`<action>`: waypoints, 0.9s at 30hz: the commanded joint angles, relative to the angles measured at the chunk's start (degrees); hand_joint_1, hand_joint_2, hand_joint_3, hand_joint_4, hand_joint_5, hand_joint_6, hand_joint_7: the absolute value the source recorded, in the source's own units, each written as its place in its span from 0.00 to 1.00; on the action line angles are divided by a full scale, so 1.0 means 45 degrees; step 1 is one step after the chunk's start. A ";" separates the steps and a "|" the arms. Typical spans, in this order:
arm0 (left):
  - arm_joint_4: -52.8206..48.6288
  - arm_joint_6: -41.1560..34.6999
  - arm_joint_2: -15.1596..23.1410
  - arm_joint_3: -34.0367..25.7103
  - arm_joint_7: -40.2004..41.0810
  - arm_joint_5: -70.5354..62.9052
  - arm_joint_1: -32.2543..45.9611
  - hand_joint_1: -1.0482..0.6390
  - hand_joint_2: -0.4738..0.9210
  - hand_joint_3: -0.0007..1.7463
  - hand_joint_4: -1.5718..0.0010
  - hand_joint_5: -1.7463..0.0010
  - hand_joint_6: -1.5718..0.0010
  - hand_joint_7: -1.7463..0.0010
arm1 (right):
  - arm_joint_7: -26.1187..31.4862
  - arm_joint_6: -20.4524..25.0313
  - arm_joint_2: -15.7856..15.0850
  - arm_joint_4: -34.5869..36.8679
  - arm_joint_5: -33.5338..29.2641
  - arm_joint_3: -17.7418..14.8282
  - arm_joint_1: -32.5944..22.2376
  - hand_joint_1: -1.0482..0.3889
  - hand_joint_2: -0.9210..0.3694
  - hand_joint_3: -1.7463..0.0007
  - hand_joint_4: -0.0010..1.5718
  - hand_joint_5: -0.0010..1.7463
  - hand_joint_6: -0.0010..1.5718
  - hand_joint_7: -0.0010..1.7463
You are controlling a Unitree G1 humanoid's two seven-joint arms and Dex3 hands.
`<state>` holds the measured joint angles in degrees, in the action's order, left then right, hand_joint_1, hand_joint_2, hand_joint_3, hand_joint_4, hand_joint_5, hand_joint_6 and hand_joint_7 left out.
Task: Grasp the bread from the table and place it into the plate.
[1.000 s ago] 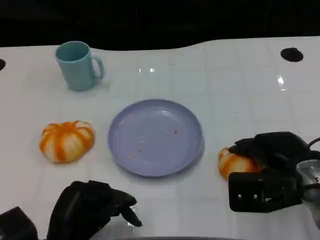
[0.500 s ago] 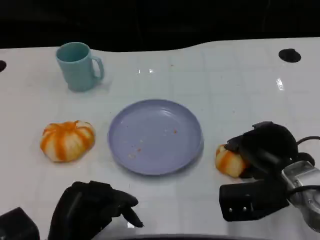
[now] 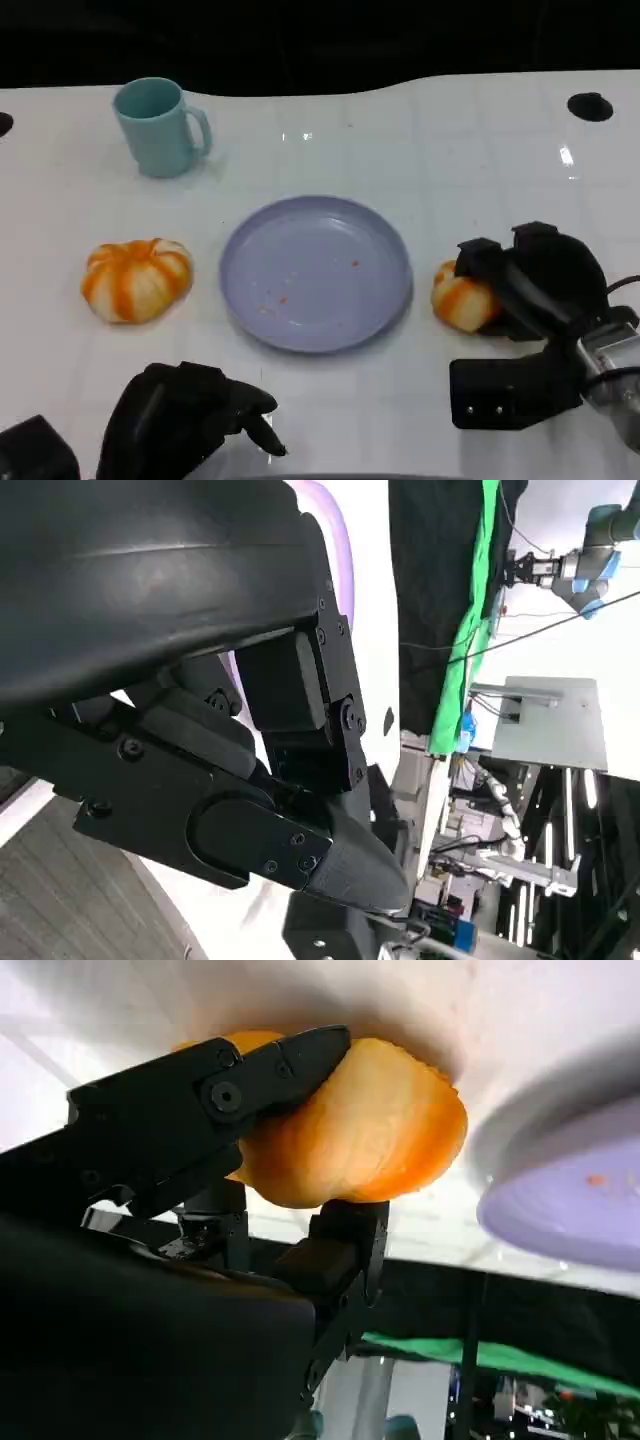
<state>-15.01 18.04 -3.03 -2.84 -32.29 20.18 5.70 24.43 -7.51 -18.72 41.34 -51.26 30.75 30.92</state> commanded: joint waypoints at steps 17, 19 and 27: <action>0.0019 0.0073 0.0257 -0.0090 -0.0034 0.0027 0.0059 0.06 0.99 0.00 0.23 0.45 0.01 1.00 | -0.0565 -0.1635 0.0653 -0.1968 0.1398 -0.0871 0.0891 0.60 0.40 0.40 0.59 1.00 0.44 1.00; 0.0060 0.0065 0.0275 -0.0069 -0.0037 0.0010 0.0083 0.07 0.99 0.00 0.24 0.45 0.02 1.00 | -0.0708 -0.1963 0.0863 -0.1626 0.1462 -0.0745 0.1141 0.60 0.41 0.38 0.61 1.00 0.46 1.00; 0.0209 -0.0156 0.0272 -0.0026 -0.0046 0.0098 0.0203 0.06 0.98 0.00 0.23 0.45 0.01 1.00 | -0.0684 -0.2832 0.1764 -0.0247 0.1522 -0.0427 0.1920 0.59 0.44 0.35 0.62 1.00 0.49 0.94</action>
<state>-14.43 17.50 -2.47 -2.80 -32.31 20.25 5.85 20.20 -18.55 -11.61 37.91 -45.06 28.71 37.23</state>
